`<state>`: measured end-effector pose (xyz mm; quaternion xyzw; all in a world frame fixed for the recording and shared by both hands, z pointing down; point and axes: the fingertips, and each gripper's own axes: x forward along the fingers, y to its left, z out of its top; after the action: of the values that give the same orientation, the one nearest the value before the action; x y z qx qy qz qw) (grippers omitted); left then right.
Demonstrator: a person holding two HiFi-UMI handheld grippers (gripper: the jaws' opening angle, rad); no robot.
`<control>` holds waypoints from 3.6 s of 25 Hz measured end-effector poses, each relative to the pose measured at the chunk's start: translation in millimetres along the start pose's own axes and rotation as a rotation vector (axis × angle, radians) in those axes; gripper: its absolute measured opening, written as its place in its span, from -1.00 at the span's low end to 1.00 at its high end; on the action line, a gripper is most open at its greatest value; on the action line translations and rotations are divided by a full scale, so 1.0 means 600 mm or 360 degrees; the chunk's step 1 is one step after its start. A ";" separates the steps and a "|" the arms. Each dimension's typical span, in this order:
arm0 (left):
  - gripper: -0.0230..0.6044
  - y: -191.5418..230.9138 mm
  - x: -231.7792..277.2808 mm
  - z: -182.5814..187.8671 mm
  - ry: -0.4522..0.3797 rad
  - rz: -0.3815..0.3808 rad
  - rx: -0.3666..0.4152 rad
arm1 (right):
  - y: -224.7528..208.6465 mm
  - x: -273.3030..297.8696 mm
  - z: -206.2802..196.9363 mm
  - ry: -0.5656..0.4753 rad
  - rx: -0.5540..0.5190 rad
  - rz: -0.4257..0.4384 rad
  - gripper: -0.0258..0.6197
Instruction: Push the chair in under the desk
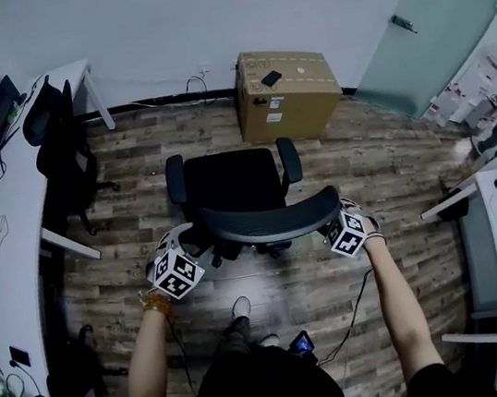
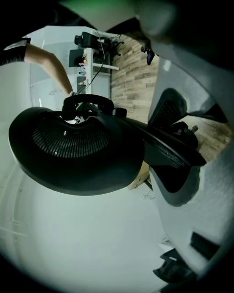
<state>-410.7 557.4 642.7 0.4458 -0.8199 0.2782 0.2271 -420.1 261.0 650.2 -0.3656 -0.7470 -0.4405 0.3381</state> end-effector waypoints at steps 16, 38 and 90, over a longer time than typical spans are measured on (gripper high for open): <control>0.03 -0.024 0.001 0.001 0.0112 -0.0076 -0.0045 | 0.049 -0.037 -0.014 0.0001 0.0072 -0.0061 -0.18; 0.05 -0.149 0.023 0.060 0.0108 -0.0261 0.0169 | 0.162 -0.149 -0.141 0.0073 0.0291 -0.0225 -0.16; 0.02 -0.417 0.220 0.297 -0.0212 -0.1151 0.1161 | 0.472 -0.404 -0.352 0.0702 0.1405 -0.0707 -0.18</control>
<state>-284.2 247.9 655.8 0.7676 -0.4758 0.4208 0.0857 -20.4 106.9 647.2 0.0791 -0.8317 -0.2119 0.5071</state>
